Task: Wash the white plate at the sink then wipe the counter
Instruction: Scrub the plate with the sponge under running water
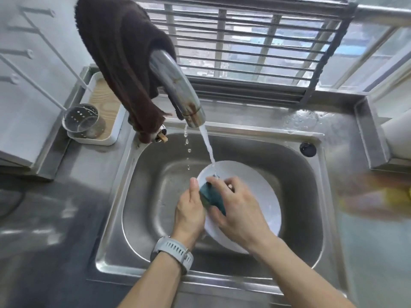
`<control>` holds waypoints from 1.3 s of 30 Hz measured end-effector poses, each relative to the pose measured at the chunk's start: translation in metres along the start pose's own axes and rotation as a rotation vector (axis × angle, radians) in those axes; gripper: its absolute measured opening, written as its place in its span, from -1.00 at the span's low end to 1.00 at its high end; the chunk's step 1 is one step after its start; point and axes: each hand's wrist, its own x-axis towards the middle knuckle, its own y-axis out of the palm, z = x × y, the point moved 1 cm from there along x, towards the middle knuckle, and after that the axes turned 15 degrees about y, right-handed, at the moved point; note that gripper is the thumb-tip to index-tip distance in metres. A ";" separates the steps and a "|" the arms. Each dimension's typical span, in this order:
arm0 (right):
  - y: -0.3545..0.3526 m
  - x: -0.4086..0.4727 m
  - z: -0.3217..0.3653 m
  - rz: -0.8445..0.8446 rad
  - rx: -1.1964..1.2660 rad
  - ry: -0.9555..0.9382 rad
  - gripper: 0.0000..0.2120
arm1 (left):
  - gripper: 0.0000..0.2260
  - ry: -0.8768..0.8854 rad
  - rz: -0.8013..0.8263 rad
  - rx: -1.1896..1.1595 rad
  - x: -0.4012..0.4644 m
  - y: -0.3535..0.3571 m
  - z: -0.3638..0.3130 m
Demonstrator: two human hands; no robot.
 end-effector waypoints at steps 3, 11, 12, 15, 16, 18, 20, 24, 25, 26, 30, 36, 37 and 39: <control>-0.007 0.056 0.000 -0.060 -0.053 0.086 -0.44 | -0.44 0.024 0.004 -0.016 0.001 -0.007 0.003; -0.023 0.000 -0.071 -0.095 -0.356 0.398 -0.43 | -0.62 0.075 -0.030 -0.042 0.002 -0.009 -0.002; -0.019 -0.021 -0.072 -0.094 -0.329 0.389 -0.43 | -0.62 0.081 -0.039 -0.007 0.001 -0.007 -0.002; -0.007 -0.052 -0.069 -0.090 -0.290 0.329 -0.43 | -0.62 0.112 -0.014 0.014 0.000 -0.005 0.001; -0.006 -0.045 -0.069 -0.100 -0.278 0.342 -0.45 | -0.63 0.119 -0.003 0.007 -0.001 -0.005 0.002; -0.006 -0.016 -0.066 -0.135 -0.252 0.423 -0.48 | -0.62 0.124 0.013 0.004 -0.003 -0.005 0.004; -0.005 0.019 -0.055 -0.182 -0.182 0.489 -0.47 | -0.64 0.112 0.035 -0.001 -0.005 -0.002 0.004; 0.009 0.051 -0.007 -0.139 0.041 0.384 -0.45 | -0.57 0.047 0.030 -0.077 -0.009 0.006 0.005; 0.012 0.048 0.006 -0.110 0.065 0.319 -0.46 | -0.51 0.004 0.017 -0.134 -0.008 0.007 0.006; 0.016 0.040 0.015 -0.079 0.070 0.257 -0.48 | -0.50 -0.059 0.020 -0.229 -0.007 0.008 0.008; 0.017 -0.004 0.021 0.041 0.003 0.143 -0.44 | -0.52 -0.242 -0.028 -0.500 0.001 0.001 0.004; -0.013 -0.048 -0.033 0.004 -0.150 0.098 -0.44 | -0.75 -0.048 -0.162 -0.212 0.007 -0.007 0.000; -0.018 -0.044 -0.046 -0.048 -0.182 0.131 -0.45 | -0.83 -0.002 -0.162 -0.150 0.006 -0.007 -0.001; -0.026 -0.028 -0.066 -0.141 -0.204 0.246 -0.47 | -0.92 0.051 -0.140 -0.086 0.005 -0.007 -0.001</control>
